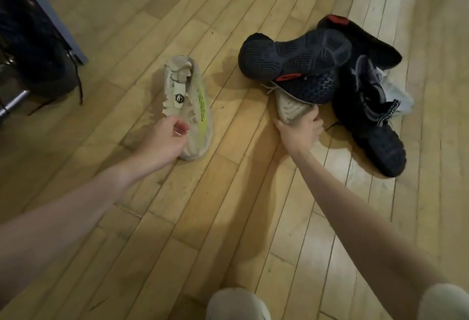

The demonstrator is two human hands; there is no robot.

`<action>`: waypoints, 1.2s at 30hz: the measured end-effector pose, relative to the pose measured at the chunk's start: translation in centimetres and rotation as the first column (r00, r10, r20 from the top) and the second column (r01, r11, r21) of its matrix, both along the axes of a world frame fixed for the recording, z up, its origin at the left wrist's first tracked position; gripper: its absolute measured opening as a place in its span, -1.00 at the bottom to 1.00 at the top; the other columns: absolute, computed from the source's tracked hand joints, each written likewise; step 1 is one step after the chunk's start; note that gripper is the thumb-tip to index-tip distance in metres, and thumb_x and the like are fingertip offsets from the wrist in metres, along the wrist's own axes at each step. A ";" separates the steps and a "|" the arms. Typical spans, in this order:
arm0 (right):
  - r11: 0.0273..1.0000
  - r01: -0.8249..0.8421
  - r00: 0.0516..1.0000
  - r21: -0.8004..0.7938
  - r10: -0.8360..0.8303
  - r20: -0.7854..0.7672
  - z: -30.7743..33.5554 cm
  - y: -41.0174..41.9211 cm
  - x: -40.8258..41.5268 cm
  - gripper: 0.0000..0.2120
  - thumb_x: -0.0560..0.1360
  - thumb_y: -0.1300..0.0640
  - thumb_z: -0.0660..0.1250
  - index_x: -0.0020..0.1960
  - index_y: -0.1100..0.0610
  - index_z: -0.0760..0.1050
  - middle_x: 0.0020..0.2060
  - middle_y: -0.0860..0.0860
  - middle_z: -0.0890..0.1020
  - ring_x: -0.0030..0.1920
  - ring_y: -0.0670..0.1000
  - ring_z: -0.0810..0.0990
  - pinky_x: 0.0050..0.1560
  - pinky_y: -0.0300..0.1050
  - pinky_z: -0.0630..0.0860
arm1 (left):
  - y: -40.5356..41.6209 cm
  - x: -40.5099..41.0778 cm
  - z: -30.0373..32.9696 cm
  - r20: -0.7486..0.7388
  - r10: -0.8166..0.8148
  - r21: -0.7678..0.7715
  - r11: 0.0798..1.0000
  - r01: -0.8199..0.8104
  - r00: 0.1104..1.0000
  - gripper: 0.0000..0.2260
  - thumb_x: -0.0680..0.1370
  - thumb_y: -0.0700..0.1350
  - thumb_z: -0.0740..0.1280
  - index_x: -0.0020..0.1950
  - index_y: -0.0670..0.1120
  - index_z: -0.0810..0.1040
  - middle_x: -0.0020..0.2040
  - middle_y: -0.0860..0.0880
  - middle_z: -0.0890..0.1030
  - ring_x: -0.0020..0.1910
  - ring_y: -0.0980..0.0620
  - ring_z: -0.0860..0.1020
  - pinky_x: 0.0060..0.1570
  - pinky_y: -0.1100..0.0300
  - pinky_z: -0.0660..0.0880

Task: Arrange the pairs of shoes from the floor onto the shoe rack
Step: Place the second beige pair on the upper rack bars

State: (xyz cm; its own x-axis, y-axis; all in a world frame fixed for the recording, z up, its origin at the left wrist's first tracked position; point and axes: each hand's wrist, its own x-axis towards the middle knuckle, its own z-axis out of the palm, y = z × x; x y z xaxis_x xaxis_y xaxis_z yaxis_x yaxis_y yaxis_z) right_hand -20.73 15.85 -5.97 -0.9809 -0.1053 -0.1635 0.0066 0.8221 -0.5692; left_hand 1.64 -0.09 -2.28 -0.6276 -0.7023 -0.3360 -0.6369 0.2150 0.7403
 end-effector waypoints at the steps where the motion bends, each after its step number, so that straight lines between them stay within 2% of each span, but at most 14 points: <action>1: 1.000 0.021 0.999 -0.007 -0.021 0.024 0.2 -0.3 -0.2 0.00 0.34 -0.03 0.52 0.54 0.15 -0.04 0.38 0.24 0.23 0.40 0.26 0.20 0.40 0.12 0.15 | -0.1 0.0 -0.1 0.009 0.007 -0.001 1.000 -0.007 1.000 -0.84 0.46 -0.27 0.27 -0.04 -0.05 0.53 -0.06 -0.06 0.61 -0.01 -0.10 0.57 0.11 -0.01 0.49; 4: 0.993 0.065 0.995 -0.103 -0.056 0.087 1.0 -1.4 0.1 -0.02 0.34 0.00 0.51 0.53 0.13 -0.04 0.36 0.24 0.20 0.39 0.28 0.17 0.40 0.15 0.14 | -0.4 -0.2 -0.8 0.023 0.031 -0.007 0.999 -0.031 0.999 -0.81 0.46 -0.24 0.30 0.04 -0.08 0.52 0.01 -0.07 0.59 0.04 -0.09 0.56 0.14 -0.04 0.49; 7: 0.957 0.086 0.988 -0.278 -0.045 0.151 2.8 -2.3 1.4 -0.11 0.39 -0.04 0.47 0.51 0.11 0.01 0.37 0.23 0.16 0.41 0.25 0.15 0.38 0.12 0.21 | -0.3 -0.5 -1.6 0.051 0.126 -0.071 0.990 -0.122 0.991 -0.66 0.44 -0.15 0.38 0.18 -0.13 0.43 0.11 -0.11 0.53 0.10 -0.11 0.50 0.09 0.03 0.45; 10: 0.870 0.204 0.958 -0.448 -0.083 0.275 5.7 -2.5 2.4 -0.29 0.41 -0.07 0.46 0.39 0.10 0.18 0.33 0.15 0.22 0.29 0.13 0.30 0.26 0.00 0.36 | 0.0 -0.9 -1.9 0.078 0.236 -0.252 0.945 -0.210 0.969 -0.55 0.41 -0.11 0.44 0.19 -0.22 0.37 0.16 -0.23 0.48 0.19 -0.19 0.42 0.04 0.11 0.32; 13: 0.752 0.294 0.925 -0.589 -0.070 0.372 8.0 -1.6 3.4 -0.38 0.40 -0.04 0.48 0.31 0.10 0.26 0.28 0.08 0.38 0.23 0.02 0.42 0.17 -0.08 0.43 | -0.7 -0.9 -2.1 0.132 0.290 -0.230 0.939 -0.255 0.948 -0.54 0.43 -0.08 0.44 0.20 -0.26 0.38 0.19 -0.25 0.49 0.21 -0.21 0.43 0.06 0.02 0.36; 16: 0.648 0.337 0.879 -0.683 0.043 0.475 9.8 -0.1 4.9 -0.70 0.45 0.05 0.46 0.02 -0.01 0.35 0.03 -0.02 0.52 0.12 -0.03 0.52 0.11 -0.14 0.47 | -1.7 -0.4 -2.9 0.147 0.234 -0.111 0.969 -0.219 0.961 -0.75 0.45 -0.11 0.40 0.04 -0.20 0.52 0.01 -0.15 0.62 -0.02 -0.16 0.60 -0.11 0.06 0.49; 18: 0.560 0.435 0.786 -0.705 0.144 0.600 10.7 0.8 6.2 -0.84 0.49 0.07 0.40 -0.03 -0.03 0.42 0.00 0.00 0.56 0.07 -0.03 0.53 0.08 -0.15 0.46 | -2.1 -0.1 -3.1 0.093 0.280 -0.031 0.960 -0.279 0.955 -0.94 0.45 -0.22 0.37 -0.14 -0.15 0.50 -0.19 -0.17 0.63 -0.31 -0.04 0.66 -0.10 -0.04 0.59; 20: 0.530 0.509 0.681 -0.678 0.233 0.694 10.6 1.3 7.8 -0.91 0.51 0.07 0.35 0.01 -0.01 0.50 0.02 0.03 0.57 0.03 -0.01 0.50 0.00 -0.18 0.40 | -2.4 0.2 -2.8 0.062 0.346 0.023 0.937 -0.348 0.936 -0.85 0.44 -0.30 0.35 -0.24 -0.10 0.45 -0.33 -0.11 0.57 -0.63 0.17 0.52 -0.15 -0.01 0.60; 22: 0.584 0.483 0.635 -0.653 0.280 0.720 9.9 1.7 9.5 -0.87 0.53 0.04 0.33 0.06 0.01 0.51 0.01 0.04 0.55 -0.02 0.00 0.46 -0.08 -0.21 0.39 | -2.5 0.7 -2.0 0.020 0.376 0.073 0.924 -0.376 0.926 -0.81 0.45 -0.32 0.36 -0.27 -0.09 0.44 -0.31 -0.13 0.56 -0.71 0.21 0.44 -0.33 0.13 0.57; 24: 0.612 0.453 0.626 -0.649 0.300 0.720 9.1 2.1 10.3 -0.76 0.52 0.00 0.33 0.15 0.05 0.50 0.06 0.05 0.54 -0.01 0.01 0.44 -0.16 -0.23 0.40 | -2.4 1.9 -0.9 0.024 0.351 0.092 0.932 -0.352 0.936 -0.83 0.47 -0.31 0.37 -0.24 -0.10 0.46 -0.31 -0.12 0.55 -0.66 0.17 0.49 -0.49 0.27 0.52; 27: 0.583 0.507 0.564 -0.635 0.332 0.756 8.7 3.0 10.3 -0.59 0.47 -0.06 0.36 0.25 0.11 0.50 0.12 0.10 0.53 0.02 0.06 0.41 -0.27 -0.25 0.38 | -1.7 4.8 -0.3 0.064 0.310 0.145 0.938 -0.316 0.949 -0.88 0.48 -0.33 0.37 -0.18 -0.17 0.48 -0.30 -0.13 0.55 -0.47 -0.03 0.54 -0.29 0.10 0.59; 29: 0.572 0.509 0.525 -0.644 0.386 0.758 8.6 3.4 10.3 -0.55 0.46 -0.09 0.35 0.24 0.14 0.52 0.10 0.12 0.54 -0.01 0.07 0.43 -0.32 -0.24 0.36 | -1.1 6.8 -0.6 0.083 0.274 0.191 0.939 -0.285 0.958 -0.89 0.48 -0.34 0.38 -0.16 -0.19 0.48 -0.28 -0.15 0.55 -0.44 -0.06 0.55 -0.30 0.09 0.60; 33: 0.582 0.470 0.478 -0.664 0.465 0.746 8.5 3.5 11.1 -0.38 0.40 -0.21 0.33 0.30 0.19 0.50 0.04 0.20 0.56 -0.19 0.06 0.52 -0.40 -0.20 0.32 | -0.4 9.2 -1.2 0.069 0.238 0.225 0.942 -0.247 0.969 -0.86 0.47 -0.40 0.36 -0.19 -0.22 0.45 -0.30 -0.19 0.50 -0.59 0.10 0.54 -0.48 0.23 0.56; 36: 0.594 0.451 0.432 -0.666 0.507 0.746 8.3 3.3 11.7 -0.32 0.40 -0.24 0.31 0.33 0.21 0.47 -0.03 0.23 0.52 -0.32 0.03 0.50 -0.45 -0.22 0.29 | -0.7 10.6 -1.2 0.099 0.263 0.200 0.939 -0.278 0.960 -0.80 0.46 -0.40 0.35 -0.24 -0.15 0.44 -0.34 -0.15 0.49 -0.61 0.09 0.52 -0.34 0.06 0.59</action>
